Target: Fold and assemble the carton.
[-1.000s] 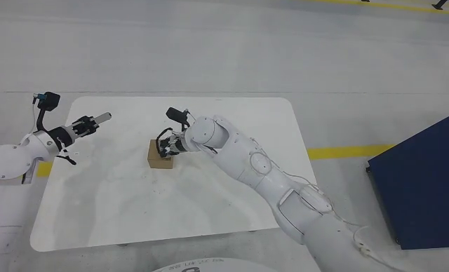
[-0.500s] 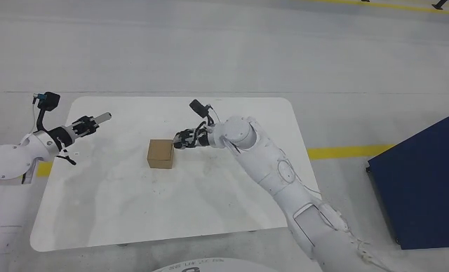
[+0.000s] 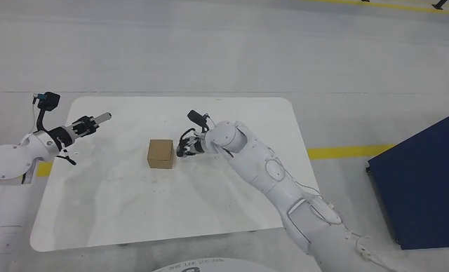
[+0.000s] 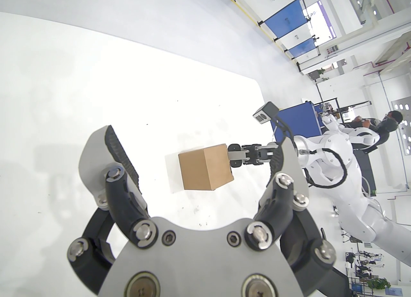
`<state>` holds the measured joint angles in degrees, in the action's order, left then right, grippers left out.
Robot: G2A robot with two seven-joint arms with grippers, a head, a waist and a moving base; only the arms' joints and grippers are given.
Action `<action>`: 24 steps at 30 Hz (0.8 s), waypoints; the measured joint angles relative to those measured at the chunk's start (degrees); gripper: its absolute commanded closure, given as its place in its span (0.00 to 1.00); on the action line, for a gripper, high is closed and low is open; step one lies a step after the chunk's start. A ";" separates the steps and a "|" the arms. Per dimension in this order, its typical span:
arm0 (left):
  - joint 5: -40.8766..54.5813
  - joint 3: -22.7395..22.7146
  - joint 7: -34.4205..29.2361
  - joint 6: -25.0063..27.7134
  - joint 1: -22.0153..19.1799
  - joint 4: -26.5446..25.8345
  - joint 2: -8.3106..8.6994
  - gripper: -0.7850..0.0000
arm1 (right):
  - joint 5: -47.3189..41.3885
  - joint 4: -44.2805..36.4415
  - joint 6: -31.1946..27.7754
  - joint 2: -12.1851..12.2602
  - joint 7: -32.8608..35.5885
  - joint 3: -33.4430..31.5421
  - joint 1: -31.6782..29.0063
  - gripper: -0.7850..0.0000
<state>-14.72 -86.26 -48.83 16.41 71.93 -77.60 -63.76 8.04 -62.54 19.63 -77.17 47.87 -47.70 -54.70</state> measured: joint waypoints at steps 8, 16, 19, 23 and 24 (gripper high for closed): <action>0.00 0.00 0.00 0.00 0.00 0.00 0.00 0.00 | -2.01 3.02 -2.79 -1.47 -1.18 2.00 1.90 1.00; 0.00 0.00 0.00 0.00 0.00 0.00 0.00 0.00 | -3.92 4.31 -5.76 -0.83 -0.39 -0.88 1.96 1.00; 0.00 0.00 0.00 0.00 0.00 0.00 0.00 0.00 | -6.13 3.26 -5.84 -0.31 -0.45 -3.60 2.23 1.00; 0.00 0.00 0.00 0.00 0.00 0.00 0.00 0.00 | -9.13 -3.67 -6.48 0.92 -0.73 -8.52 0.32 0.99; 0.00 0.00 0.00 0.00 0.00 0.00 0.00 0.00 | -9.37 -5.97 -6.30 1.24 -1.52 -9.75 -0.47 0.86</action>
<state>-14.72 -86.26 -48.83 16.41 71.93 -77.60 -63.76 -1.33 -68.51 13.33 -75.93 46.35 -57.46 -55.17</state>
